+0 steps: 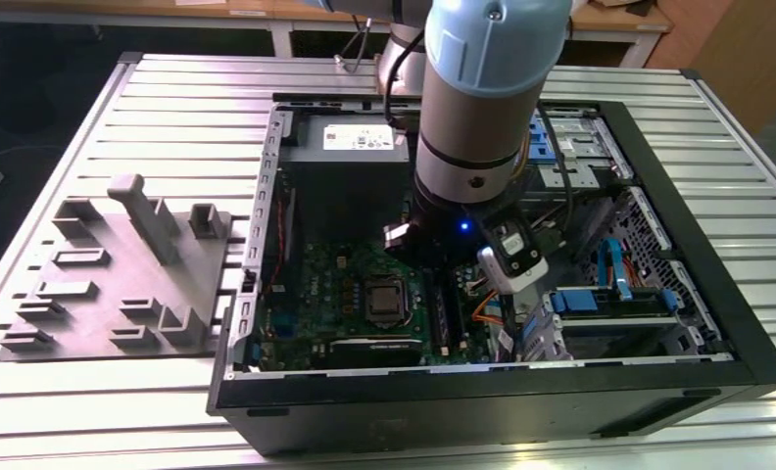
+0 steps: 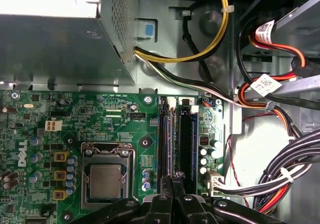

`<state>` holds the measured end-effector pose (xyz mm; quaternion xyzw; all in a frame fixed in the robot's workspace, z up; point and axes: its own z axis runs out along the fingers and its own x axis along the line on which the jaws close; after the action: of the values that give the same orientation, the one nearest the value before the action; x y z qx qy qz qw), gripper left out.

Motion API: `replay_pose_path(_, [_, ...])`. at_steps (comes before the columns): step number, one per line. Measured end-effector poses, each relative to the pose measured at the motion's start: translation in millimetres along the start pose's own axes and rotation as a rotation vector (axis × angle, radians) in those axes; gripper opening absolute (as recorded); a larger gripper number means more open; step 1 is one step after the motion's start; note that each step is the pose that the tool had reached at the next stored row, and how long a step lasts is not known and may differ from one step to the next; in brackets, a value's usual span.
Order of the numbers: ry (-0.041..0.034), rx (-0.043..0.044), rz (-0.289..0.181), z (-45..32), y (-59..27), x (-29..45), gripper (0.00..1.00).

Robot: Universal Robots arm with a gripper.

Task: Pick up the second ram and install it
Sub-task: 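Insert the second ram into the second slot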

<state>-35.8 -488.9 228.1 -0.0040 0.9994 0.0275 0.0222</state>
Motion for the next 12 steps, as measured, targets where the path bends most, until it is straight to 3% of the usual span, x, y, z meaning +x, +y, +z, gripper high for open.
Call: replay_pose_path(12, [0.0,0.0,0.0,0.7,0.0,0.0,0.11])
